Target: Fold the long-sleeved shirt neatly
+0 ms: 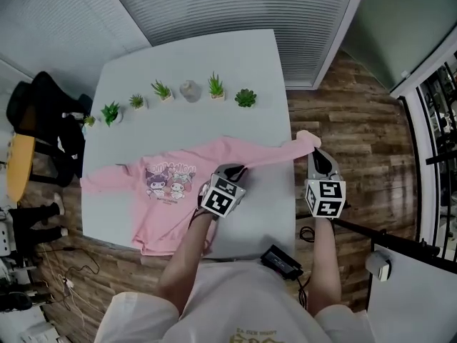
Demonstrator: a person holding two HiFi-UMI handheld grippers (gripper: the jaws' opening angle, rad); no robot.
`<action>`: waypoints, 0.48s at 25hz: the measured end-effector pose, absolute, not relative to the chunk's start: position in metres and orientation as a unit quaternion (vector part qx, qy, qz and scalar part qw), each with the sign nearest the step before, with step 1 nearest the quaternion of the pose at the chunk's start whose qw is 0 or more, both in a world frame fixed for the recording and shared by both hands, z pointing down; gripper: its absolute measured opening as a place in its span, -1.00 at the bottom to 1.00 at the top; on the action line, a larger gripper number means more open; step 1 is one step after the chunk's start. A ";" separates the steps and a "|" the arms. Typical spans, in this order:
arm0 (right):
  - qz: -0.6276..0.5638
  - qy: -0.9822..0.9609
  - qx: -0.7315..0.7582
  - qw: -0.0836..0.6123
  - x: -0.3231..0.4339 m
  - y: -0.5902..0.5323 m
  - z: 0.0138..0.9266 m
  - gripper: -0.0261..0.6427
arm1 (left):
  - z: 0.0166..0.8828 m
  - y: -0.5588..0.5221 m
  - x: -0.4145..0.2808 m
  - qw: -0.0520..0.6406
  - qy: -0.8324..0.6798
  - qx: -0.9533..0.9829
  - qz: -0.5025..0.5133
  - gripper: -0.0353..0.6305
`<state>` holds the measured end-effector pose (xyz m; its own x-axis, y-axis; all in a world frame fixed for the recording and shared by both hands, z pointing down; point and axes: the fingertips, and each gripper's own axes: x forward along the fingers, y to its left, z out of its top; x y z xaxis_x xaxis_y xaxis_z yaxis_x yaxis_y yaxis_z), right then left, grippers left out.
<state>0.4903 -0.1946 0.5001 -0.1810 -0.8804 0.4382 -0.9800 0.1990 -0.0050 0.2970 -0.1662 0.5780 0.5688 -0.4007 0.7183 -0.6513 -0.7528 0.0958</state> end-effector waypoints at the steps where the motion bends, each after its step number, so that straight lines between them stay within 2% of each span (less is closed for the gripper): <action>1: 0.140 -0.756 0.616 0.170 0.489 -0.197 0.495 -0.85 | 0.576 -0.168 0.296 0.179 -0.307 0.868 0.347 -0.80; 12: 0.113 -0.773 0.610 0.133 0.458 -0.217 0.449 -0.85 | 0.571 -0.162 0.295 0.178 -0.319 0.873 0.322 -0.79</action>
<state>0.4584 -0.2170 0.4485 -0.2195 -0.9134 0.3429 -0.9733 0.2294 -0.0119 0.2951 -0.1622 0.5712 0.5893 -0.4420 0.6763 -0.6714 -0.7336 0.1055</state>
